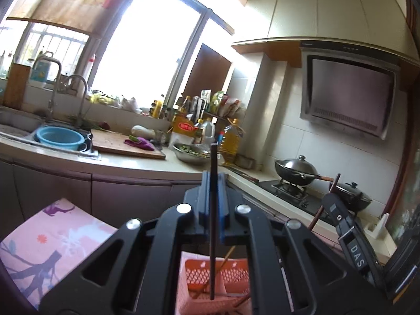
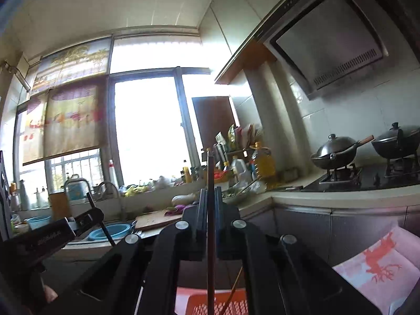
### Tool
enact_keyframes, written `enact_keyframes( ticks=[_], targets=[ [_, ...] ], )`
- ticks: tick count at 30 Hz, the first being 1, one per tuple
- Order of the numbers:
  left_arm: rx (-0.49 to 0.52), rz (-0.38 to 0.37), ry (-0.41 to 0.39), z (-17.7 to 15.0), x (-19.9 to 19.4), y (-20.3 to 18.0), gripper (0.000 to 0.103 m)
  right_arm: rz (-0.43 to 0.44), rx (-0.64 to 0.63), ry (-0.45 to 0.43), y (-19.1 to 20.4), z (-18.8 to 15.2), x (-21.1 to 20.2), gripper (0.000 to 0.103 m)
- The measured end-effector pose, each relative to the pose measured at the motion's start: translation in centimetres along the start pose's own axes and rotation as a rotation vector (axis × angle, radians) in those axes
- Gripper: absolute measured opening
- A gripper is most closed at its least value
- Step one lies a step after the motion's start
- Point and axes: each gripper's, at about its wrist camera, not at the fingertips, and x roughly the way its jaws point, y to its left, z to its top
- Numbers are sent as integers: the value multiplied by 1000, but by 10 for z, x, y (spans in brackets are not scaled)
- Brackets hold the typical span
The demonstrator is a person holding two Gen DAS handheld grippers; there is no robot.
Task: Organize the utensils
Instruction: 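Raise both held chopsticks over the orange basket and release them inside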
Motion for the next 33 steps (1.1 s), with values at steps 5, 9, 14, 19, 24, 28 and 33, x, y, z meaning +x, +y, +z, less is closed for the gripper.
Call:
enact_keyframes(
  ticks=[5,9,14,19,24,28,33],
  targets=[
    [8,14,66,-20,42,5,5,-24,-18,47,-8,-24,45,0],
    [26,2,130,-40,57,7,5,-27,-15,128,-17,-51,52,0],
    [69,20,248,-68,75,-3,5,-12,-59,202,-13,-78,44,0],
    [63,40,316,-82,67,1,32,9,-18,304,-16,-93,36,0],
    [54,44,272,-76,23,2,38,8,2,298,-15,-82,-4,0],
    [59,17,236,-80,-27,-3,38,24,39,283,-14,-68,-49,0],
    [96,-21,295,-118,-80,-1,38,49,62,299,-15,-75,-112,0]
  ],
)
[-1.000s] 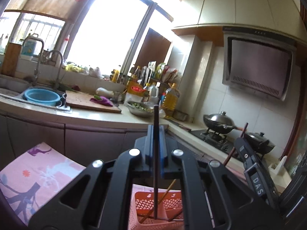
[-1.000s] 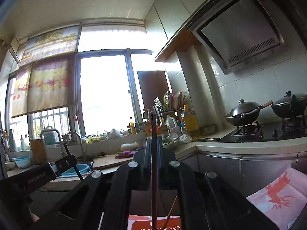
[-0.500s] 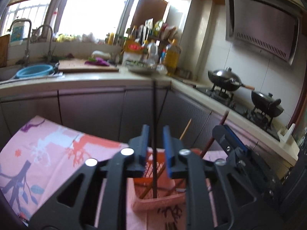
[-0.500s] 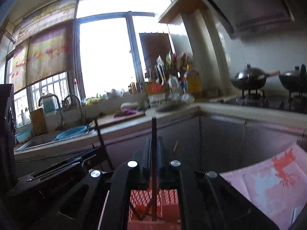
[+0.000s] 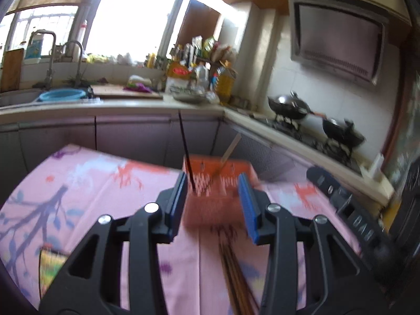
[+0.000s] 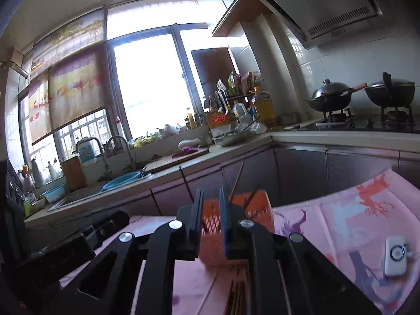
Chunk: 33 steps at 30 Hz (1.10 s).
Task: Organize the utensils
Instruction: 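Raise both held chopsticks over the orange basket and release them inside, then move both grippers back to the chopsticks and each grasp one more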
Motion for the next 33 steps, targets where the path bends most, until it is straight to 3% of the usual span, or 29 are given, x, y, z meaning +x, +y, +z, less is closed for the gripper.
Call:
enact_keyframes(
  ticks=[5,12,14,19,23,29,33],
  targets=[
    [57,24,134,-59,-6,4,38,-33,23,122,-8,-48,-27,0],
    [14,46,336,-114,10,24,38,-114,50,456,-27,-116,-14,0],
    [-2,38,358,-119,11,28,38,-115,28,536,-27,-129,-8,0],
    [13,6,371,-121,10,21,38,-139,-53,634,-17,-151,2,0],
    [18,-46,410,-122,19,10,38,-209,-157,616,-10,-159,4,0],
    [42,-107,508,-133,46,-14,38,-217,-97,581,-23,-155,-6,0],
    [84,-102,546,-144,58,-29,38,-199,-59,571,-30,-151,-12,0]
  ],
)
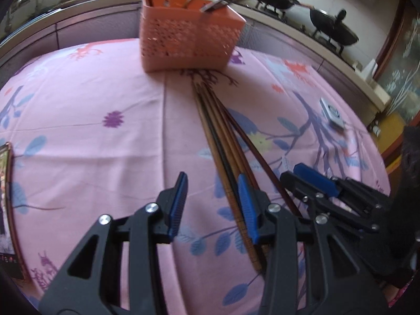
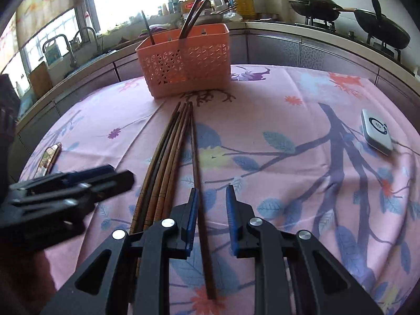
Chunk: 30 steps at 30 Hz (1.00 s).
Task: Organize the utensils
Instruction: 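Move both grippers back to the chopsticks and each grasp one more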
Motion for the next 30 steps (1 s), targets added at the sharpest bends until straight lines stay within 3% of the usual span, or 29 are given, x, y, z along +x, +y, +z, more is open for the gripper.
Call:
enact_keyframes(
  ticks=[9,20,27,30],
  targets=[
    [45,76,5,-3,6,-5,38,39,-15,-13,5,0,-2,0],
    [68,139,8,11,14,-9,38,-73,-99,-22,3,-5,10,0],
    [68,161,18,14,17,-11,38,-55,-106,-14,6,-4,12,0],
    [84,169,19,15,19,-9,30,-40,-94,-2,4,-2,12,0]
  ],
)
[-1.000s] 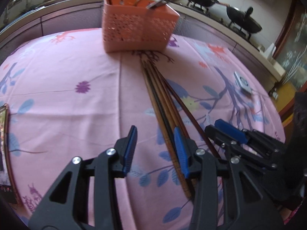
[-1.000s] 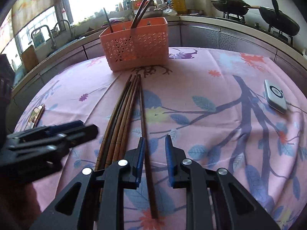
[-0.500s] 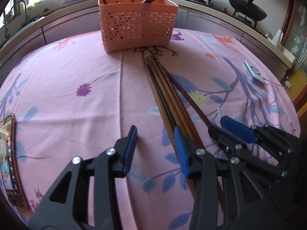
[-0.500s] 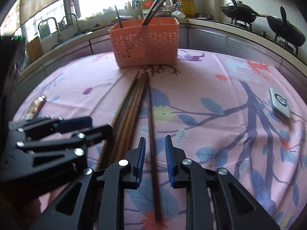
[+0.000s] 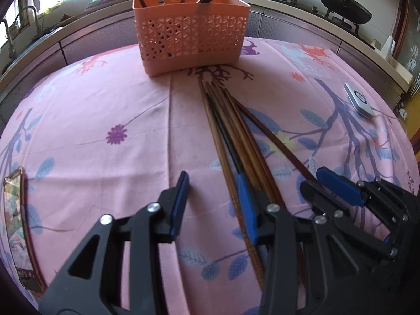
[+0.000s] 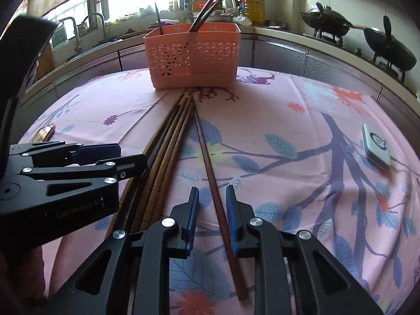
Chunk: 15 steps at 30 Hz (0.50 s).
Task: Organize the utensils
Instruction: 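Move both grippers back to the chopsticks and each grasp one more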
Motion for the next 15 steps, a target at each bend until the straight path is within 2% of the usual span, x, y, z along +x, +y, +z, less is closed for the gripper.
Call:
enact_keyframes(
  ticks=[1,4,10,15],
  targets=[
    [5,5,-4,-1,0,2,22,-4,6,2,-2,0,-1,0],
    [4,9,-6,-3,-2,12,7,-7,23,12,-8,-1,-3,0],
    [-14,-3,9,-12,-10,31,7,27,24,42,-7,-6,-9,0],
    [-37,-11,37,-2,-5,34,7,63,2,84,-6,16,8,0]
  ],
)
